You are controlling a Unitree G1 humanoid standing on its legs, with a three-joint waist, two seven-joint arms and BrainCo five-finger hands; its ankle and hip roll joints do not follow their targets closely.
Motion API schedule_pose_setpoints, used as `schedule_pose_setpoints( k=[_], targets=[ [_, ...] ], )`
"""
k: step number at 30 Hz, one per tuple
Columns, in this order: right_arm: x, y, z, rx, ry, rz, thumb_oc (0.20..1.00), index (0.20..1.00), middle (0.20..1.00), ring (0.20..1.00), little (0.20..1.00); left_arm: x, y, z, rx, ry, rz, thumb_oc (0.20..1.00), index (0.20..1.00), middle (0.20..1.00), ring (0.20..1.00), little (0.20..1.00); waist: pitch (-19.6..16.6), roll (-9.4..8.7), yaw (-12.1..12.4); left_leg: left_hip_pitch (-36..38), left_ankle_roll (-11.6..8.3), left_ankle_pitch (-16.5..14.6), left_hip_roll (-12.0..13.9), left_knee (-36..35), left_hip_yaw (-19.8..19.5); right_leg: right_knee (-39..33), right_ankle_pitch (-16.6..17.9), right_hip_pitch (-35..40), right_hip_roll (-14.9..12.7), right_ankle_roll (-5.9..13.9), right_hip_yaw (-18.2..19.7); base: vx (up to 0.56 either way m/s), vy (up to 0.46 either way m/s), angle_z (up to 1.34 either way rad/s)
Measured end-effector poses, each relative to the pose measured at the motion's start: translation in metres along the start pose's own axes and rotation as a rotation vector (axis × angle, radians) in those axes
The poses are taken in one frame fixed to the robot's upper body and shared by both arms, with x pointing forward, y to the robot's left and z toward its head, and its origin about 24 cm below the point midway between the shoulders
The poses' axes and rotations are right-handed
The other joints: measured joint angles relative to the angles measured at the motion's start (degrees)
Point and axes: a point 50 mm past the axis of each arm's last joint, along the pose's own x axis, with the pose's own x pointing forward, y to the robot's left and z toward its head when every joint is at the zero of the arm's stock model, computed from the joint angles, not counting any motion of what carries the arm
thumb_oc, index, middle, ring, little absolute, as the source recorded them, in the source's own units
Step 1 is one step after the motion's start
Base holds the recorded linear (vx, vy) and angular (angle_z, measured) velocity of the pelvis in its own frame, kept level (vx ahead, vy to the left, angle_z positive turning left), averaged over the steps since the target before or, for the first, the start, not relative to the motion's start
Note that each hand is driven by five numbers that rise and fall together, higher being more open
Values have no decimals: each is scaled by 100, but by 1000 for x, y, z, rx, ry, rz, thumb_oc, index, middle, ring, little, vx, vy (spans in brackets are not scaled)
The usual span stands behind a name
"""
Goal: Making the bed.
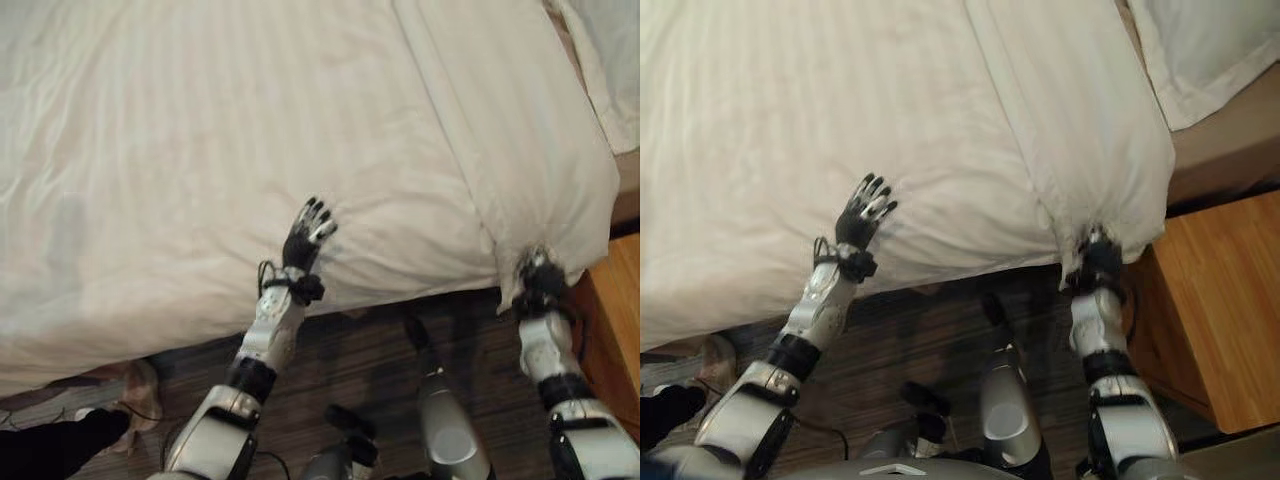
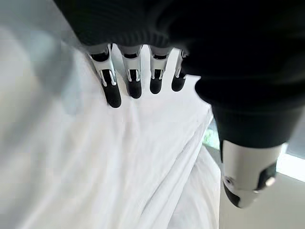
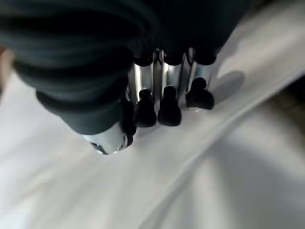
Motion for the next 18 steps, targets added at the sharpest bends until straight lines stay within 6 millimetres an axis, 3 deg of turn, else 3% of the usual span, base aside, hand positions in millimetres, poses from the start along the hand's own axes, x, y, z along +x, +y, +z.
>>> schedule_pose_setpoints(
  k=[1,5,6,8,10,14,15,18],
  targets=[
    [-6,-12,-11,-3,33,-30,200,200,200,200,200,-2,2,-1,-3,3,8,1000,1000,1000,1000,1000,-30,-45,-46,1,0,0,-4,1,-4,33,-27,-10,-6,-20,-6,15,-33,-4],
    [-29,-45,-48,-15,159,-114,200,200,200,200,200,-4,6,-6,-2,24,26,1000,1000,1000,1000,1000,-564,-535,-299,8,-82,-47,28,-31,26,27,-42,-62,54,-23,42,65,-24,-9],
    [-31,-49,-49,-27,164,-120,1000,1000,1000,1000,1000,-5,8,-8,-2,29,33,1000,1000,1000,1000,1000,-682,-586,-294,3,-81,-46,41,-31,29,23,-40,-63,64,-25,46,-5,-81,-6],
    [-38,-59,-48,-137,164,-96,1000,1000,1000,1000,1000,-6,7,-9,-4,34,33,1000,1000,1000,1000,1000,-911,-719,-384,6,-57,-26,56,-24,62,18,-34,-62,77,-32,45,-6,-73,-4],
    [-43,-57,-44,-241,153,-22,1000,1000,1000,1000,1000,-7,7,-8,-2,30,34,1000,1000,1000,1000,1000,-988,-802,-421,18,-56,-24,57,-2,64,17,-8,-50,80,-6,44,0,-24,0],
    [-47,-27,-27,-481,67,189,1000,1000,1000,1000,1000,-9,4,-9,24,21,56,1000,1000,1000,1000,1000,-1021,-861,-431,134,-65,-20,79,4,87,1,-2,77,109,-6,60,-13,-138,-3],
    [-51,-5,-13,-609,-18,315,1000,1000,1000,1000,1000,-9,-1,1,26,-25,49,1000,1000,1000,1000,1000,-978,-964,-347,210,-106,-47,157,117,83,4,-5,178,151,-14,65,-108,-205,-2],
    [-54,21,-2,-719,-103,438,1000,1000,1000,1000,1000,-15,-3,11,52,-75,24,1000,1000,1000,1000,1000,-921,-1298,-186,292,-192,-135,324,571,-45,238,-72,241,324,-130,158,-121,-172,-20]
  ],
)
